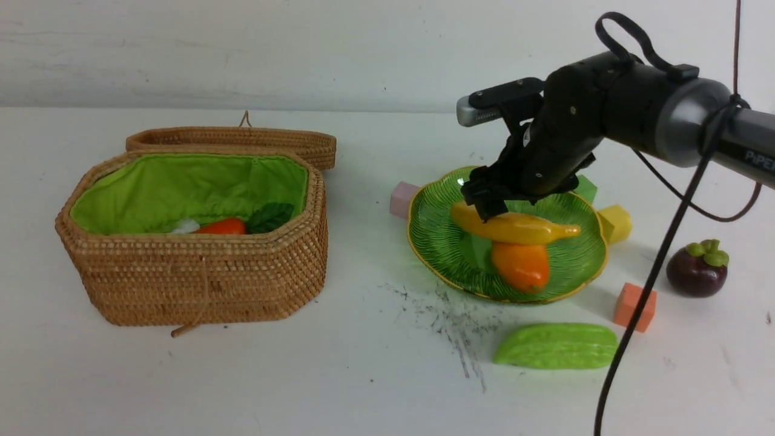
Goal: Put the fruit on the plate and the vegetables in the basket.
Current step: Use the right arm to grab a banana and put it into the right plate, then take a chayote with your right arm and place it on the basket on the left.
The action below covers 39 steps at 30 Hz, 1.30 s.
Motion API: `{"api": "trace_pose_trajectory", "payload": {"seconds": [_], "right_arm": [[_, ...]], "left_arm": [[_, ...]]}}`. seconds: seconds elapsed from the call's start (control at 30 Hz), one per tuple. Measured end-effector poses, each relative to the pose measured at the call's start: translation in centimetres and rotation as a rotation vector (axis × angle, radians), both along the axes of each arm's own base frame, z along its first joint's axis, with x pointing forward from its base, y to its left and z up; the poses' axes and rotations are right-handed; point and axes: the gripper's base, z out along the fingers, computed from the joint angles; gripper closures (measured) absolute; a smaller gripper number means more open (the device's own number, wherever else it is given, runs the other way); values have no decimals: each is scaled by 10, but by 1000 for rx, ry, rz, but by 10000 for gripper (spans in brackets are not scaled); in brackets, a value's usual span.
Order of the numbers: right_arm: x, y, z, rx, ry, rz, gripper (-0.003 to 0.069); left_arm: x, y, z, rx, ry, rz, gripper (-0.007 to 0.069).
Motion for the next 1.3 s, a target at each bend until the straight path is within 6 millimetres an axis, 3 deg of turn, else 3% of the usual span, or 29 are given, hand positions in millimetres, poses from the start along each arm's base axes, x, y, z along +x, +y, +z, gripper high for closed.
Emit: {"api": "trace_pose_trajectory", "payload": {"seconds": [0.2, 0.3, 0.37, 0.47, 0.57, 0.63, 0.73, 1.0, 1.3], "right_arm": [[-36, -14, 60, -24, 19, 28, 132], [-62, -22, 80, -33, 38, 53, 151], [-85, -30, 82, -57, 68, 102, 157], [-117, -39, 62, -115, 135, 241, 158], [-131, -43, 41, -161, 162, 345, 160], [-135, -44, 15, -220, 141, 469, 160], [-133, -44, -11, -277, 118, 579, 160], [-116, -38, -56, -348, 122, 721, 160], [-113, -36, -76, -348, 186, 741, 160]], "left_arm": [[0, 0, 0, -4, 4, -3, 628], [0, 0, 0, -4, 4, -3, 627], [0, 0, 0, -3, 5, -3, 627], [0, 0, -1, 5, 13, -5, 624], [-1, 0, -2, 14, 21, -6, 624], [-1, 0, -3, 18, 24, -6, 622], [-1, 0, -4, 27, 33, -7, 620], [-1, 0, -4, 30, 36, -8, 615], [-1, 0, -5, 34, 40, -8, 606]]}}
